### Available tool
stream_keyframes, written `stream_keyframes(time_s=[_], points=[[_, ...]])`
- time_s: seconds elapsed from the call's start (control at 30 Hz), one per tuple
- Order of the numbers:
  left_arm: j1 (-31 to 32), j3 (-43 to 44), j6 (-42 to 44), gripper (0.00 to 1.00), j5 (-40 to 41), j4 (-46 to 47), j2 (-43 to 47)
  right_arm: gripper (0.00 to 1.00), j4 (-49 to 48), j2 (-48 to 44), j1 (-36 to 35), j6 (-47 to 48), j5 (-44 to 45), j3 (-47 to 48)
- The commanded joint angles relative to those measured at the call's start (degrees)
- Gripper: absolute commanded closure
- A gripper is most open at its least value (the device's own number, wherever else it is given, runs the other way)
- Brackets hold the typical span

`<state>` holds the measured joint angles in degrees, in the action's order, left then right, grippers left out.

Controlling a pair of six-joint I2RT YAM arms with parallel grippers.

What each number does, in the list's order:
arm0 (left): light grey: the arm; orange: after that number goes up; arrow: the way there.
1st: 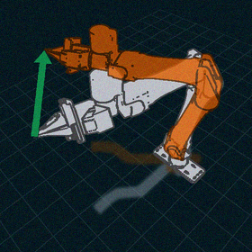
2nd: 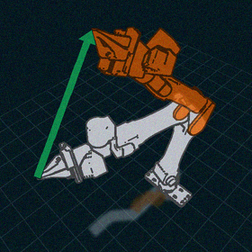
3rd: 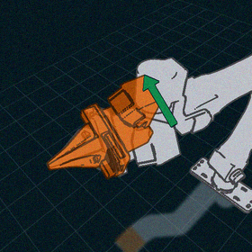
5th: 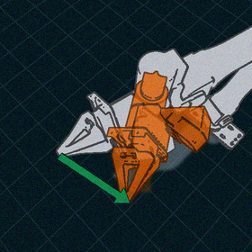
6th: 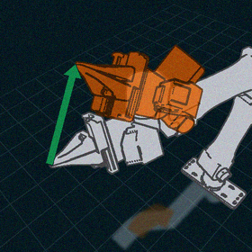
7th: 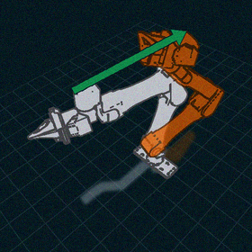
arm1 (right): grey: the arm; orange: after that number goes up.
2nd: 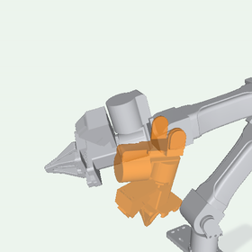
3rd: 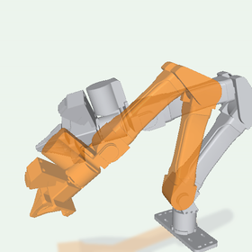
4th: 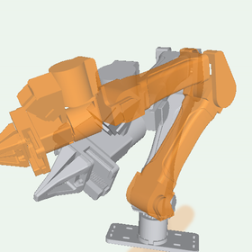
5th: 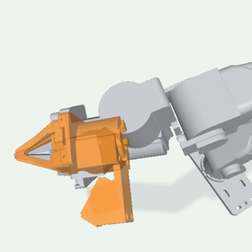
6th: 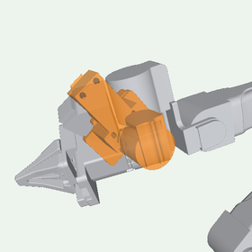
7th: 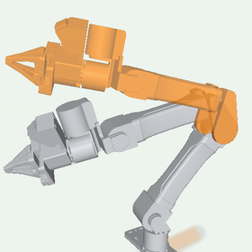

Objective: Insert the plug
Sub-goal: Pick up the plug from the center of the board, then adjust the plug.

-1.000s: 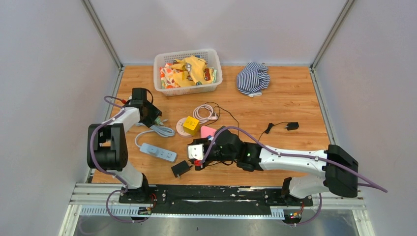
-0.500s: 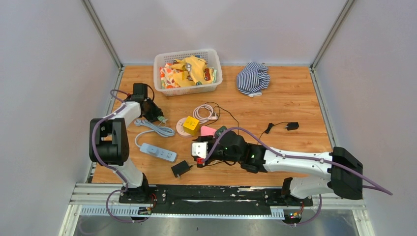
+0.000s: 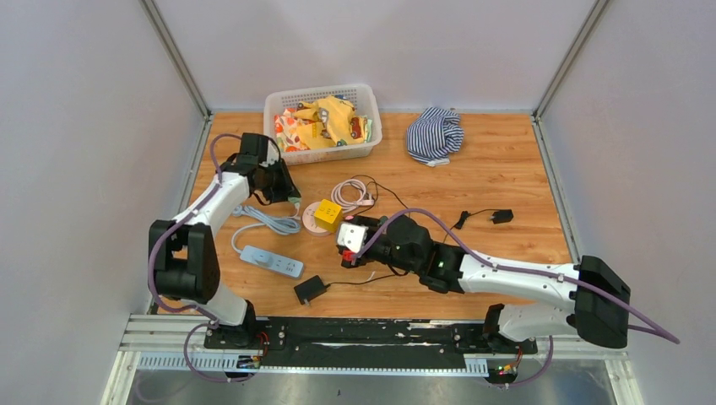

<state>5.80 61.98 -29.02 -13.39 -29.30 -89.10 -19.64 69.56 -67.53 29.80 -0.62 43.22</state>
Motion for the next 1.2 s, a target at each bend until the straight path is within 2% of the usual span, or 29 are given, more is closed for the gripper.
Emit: stream_keyframes(time_s=[0.0, 0.17, 0.33, 0.43, 0.53, 0.87, 1.0, 1.17], points=[[1.97, 2.28, 5.75, 0.97, -4.41, -2.21, 4.67, 0.38, -0.48, -0.76, 3.63, -2.25, 1.5, 2.03], [2.76, 3.63, 8.79, 0.96, -10.95, -2.67, 8.19, 0.38, -0.93, -1.1, 8.29, -6.61, -6.57, 3.56], [3.18, 3.47, 12.57, 0.95, -16.05, -1.04, 12.86, 0.37, 1.48, 0.48, 12.84, -5.26, -16.9, 6.35], [5.38, 3.38, 16.66, 0.95, -16.49, -0.79, 15.84, 0.37, 4.55, 1.13, 15.34, -0.83, -22.13, 8.25], [8.83, 3.27, 18.95, 0.96, -17.63, -0.77, 17.56, 0.34, 7.42, 1.11, 16.07, 12.14, -25.87, 7.88], [14.07, 5.41, 18.64, 0.97, -32.33, -3.45, 16.44, 0.31, 14.25, -1.03, 16.01, 36.42, -24.1, 8.65], [14.71, 5.64, 18.12, 0.97, -32.58, -4.58, 17.87, 0.33, 15.0, 0.09, 15.97, 42.93, -22.72, 9.37], [14.76, 6.31, 18.55, 0.97, -29.71, -7.27, 18.26, 0.34, 10.41, 0.37, 15.94, 46.22, -22.1, 9.44]])
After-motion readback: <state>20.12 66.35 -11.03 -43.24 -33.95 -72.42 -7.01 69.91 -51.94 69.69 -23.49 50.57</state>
